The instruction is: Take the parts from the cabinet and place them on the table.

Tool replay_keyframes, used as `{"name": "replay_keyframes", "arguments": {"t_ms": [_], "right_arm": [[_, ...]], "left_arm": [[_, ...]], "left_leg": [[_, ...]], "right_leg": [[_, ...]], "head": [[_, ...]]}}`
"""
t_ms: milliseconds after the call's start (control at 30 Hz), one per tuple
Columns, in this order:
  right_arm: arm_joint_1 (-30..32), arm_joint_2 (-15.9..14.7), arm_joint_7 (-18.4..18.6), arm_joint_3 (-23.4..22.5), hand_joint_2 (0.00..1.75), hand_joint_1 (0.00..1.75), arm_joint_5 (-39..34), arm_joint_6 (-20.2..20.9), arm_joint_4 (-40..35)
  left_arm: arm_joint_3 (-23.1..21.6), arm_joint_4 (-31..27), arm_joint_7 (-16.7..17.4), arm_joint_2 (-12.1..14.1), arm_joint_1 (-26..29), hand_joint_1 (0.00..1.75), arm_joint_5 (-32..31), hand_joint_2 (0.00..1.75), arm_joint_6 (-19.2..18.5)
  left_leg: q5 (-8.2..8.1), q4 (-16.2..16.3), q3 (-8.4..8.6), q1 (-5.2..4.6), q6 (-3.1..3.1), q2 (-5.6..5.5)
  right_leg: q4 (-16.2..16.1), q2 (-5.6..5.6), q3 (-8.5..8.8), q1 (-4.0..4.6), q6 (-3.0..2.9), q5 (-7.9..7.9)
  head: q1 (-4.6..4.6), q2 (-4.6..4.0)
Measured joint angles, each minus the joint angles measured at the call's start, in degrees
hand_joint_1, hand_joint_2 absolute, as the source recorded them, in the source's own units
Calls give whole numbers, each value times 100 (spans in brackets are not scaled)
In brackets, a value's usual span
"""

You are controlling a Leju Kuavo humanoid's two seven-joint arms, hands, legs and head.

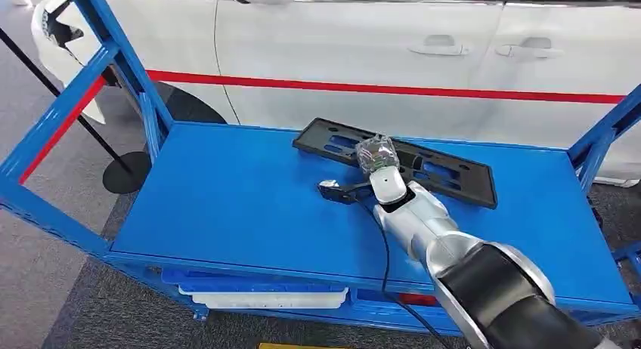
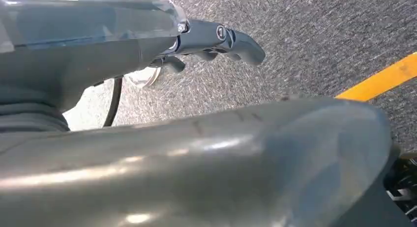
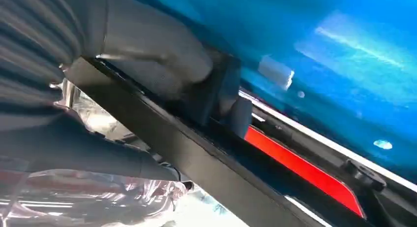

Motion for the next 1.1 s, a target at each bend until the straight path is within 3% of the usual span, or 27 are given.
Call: {"name": "replay_keyframes", "arguments": {"t_ms": [900,1100], "right_arm": [[71,-2,-33,-81,175,175,-85,-277,0],[111,-48,170,-400,175,175,-101,-1209,0]], "left_arm": [[2,0,-20,0,12,0,17,0,0],[2,0,-46,2,12,0,17,0,70]], "left_leg": [[0,2,4,0,0,0],[0,3,4,0,0,0]], "right_leg": [[0,0,5,0,1,1],[0,0,4,0,1,0]], "head": [[0,0],[-2,0]]}}
